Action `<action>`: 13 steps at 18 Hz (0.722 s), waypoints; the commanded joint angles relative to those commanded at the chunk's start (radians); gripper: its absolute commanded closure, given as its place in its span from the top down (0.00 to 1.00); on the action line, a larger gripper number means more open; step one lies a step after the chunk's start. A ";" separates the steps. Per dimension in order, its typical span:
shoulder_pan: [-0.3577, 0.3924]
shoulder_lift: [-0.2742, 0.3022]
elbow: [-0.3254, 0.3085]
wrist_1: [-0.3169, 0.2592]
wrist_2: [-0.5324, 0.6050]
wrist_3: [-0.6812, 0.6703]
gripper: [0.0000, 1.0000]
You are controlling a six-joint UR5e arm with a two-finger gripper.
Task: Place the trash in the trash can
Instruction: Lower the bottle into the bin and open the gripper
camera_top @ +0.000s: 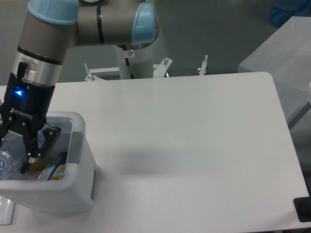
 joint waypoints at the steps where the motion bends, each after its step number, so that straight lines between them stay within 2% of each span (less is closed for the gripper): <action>1: 0.000 -0.002 -0.002 0.002 0.000 0.002 0.69; 5: 0.000 -0.002 -0.006 0.000 0.000 0.008 0.70; 13: 0.003 0.003 -0.058 0.002 0.002 0.023 0.70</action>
